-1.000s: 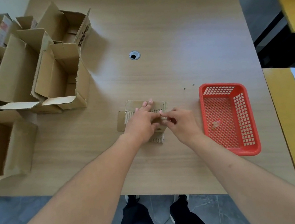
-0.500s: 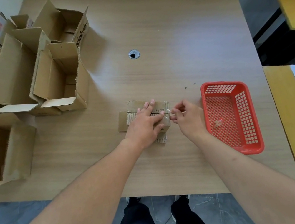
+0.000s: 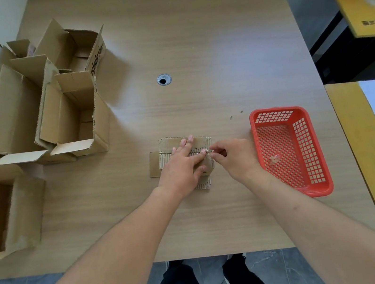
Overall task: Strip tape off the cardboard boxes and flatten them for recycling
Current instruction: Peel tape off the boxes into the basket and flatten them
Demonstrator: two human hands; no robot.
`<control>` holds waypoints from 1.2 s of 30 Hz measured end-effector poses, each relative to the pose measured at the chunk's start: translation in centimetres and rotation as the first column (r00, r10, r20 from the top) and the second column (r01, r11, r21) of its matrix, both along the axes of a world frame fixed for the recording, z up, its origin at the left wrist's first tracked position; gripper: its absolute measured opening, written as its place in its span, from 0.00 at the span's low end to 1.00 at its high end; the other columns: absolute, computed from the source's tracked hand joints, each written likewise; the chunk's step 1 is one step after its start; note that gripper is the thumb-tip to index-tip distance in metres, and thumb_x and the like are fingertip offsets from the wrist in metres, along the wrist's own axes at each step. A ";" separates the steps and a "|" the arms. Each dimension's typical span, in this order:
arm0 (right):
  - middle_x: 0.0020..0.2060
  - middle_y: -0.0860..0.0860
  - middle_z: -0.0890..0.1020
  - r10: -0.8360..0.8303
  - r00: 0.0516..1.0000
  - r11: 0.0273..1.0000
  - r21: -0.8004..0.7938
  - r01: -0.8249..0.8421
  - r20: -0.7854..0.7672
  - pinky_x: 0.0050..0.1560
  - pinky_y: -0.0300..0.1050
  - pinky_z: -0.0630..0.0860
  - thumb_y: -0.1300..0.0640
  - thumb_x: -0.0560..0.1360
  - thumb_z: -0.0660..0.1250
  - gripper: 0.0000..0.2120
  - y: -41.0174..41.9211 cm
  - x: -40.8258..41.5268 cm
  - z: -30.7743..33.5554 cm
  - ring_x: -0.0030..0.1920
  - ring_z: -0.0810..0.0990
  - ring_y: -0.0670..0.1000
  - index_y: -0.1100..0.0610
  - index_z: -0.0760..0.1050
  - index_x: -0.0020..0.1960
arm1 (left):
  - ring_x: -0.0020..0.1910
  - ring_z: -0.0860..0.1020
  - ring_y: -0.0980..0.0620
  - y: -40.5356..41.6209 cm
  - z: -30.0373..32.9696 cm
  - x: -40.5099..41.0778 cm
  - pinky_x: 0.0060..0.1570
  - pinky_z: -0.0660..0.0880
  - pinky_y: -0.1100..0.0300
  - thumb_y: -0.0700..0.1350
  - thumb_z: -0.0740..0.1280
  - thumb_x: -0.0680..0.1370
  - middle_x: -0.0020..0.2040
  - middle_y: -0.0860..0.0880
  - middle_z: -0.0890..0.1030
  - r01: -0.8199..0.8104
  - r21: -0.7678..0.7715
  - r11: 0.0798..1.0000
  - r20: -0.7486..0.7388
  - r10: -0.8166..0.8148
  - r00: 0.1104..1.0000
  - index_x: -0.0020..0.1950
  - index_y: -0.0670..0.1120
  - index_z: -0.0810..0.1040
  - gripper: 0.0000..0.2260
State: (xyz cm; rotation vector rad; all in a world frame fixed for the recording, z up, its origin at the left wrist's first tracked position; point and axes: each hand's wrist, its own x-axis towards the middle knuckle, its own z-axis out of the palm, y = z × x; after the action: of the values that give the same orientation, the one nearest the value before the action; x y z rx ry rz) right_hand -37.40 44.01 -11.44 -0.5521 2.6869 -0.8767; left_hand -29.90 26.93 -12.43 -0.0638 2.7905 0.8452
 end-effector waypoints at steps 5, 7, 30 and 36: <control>0.43 0.51 0.86 0.024 1.000 1.000 -0.001 -0.024 -0.001 0.50 0.48 0.78 0.58 0.75 0.74 0.06 -0.2 0.1 0.0 0.43 0.82 0.51 0.54 0.87 0.51 | 0.82 0.51 0.48 0.2 -0.5 0.2 0.79 0.46 0.53 0.51 0.67 0.82 0.83 0.48 0.53 0.002 0.017 1.000 -0.048 -0.001 0.999 0.76 0.53 0.72 0.21; 0.41 0.51 0.86 0.028 1.000 0.999 0.032 -0.028 0.003 0.49 0.50 0.79 0.58 0.75 0.73 0.04 -0.5 -0.1 0.1 0.43 0.83 0.51 0.55 0.86 0.48 | 0.82 0.51 0.48 0.1 -0.5 0.2 0.79 0.45 0.54 0.51 0.67 0.82 0.83 0.48 0.53 0.006 0.016 1.000 -0.045 -0.005 0.999 0.76 0.53 0.71 0.21; 0.41 0.49 0.82 -0.067 0.998 0.988 -0.140 0.065 -0.003 0.46 0.52 0.79 0.59 0.71 0.79 0.06 0.1 -1.0 -0.6 0.38 0.79 0.48 0.55 0.87 0.47 | 0.81 0.58 0.53 -1.0 -0.4 -1.7 0.80 0.48 0.50 0.52 0.74 0.77 0.80 0.51 0.63 -0.030 0.089 0.996 -0.027 0.033 0.999 0.63 0.51 0.84 0.15; 0.34 0.46 0.85 -0.370 0.908 0.886 -0.220 0.409 0.197 0.48 0.52 0.83 0.56 0.72 0.77 0.07 -0.2 -1.7 -0.7 0.38 0.85 0.47 0.51 0.80 0.39 | 0.80 0.59 0.54 -1.1 -0.6 -1.7 0.80 0.47 0.52 0.50 0.77 0.75 0.79 0.51 0.66 -0.008 0.136 0.991 -0.065 0.017 0.998 0.61 0.50 0.85 0.15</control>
State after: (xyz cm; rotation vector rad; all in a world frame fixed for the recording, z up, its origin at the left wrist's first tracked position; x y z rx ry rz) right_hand -39.12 43.84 -12.12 0.0227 2.6008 -1.3279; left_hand -31.60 25.84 -13.01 -0.0312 2.7871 1.0565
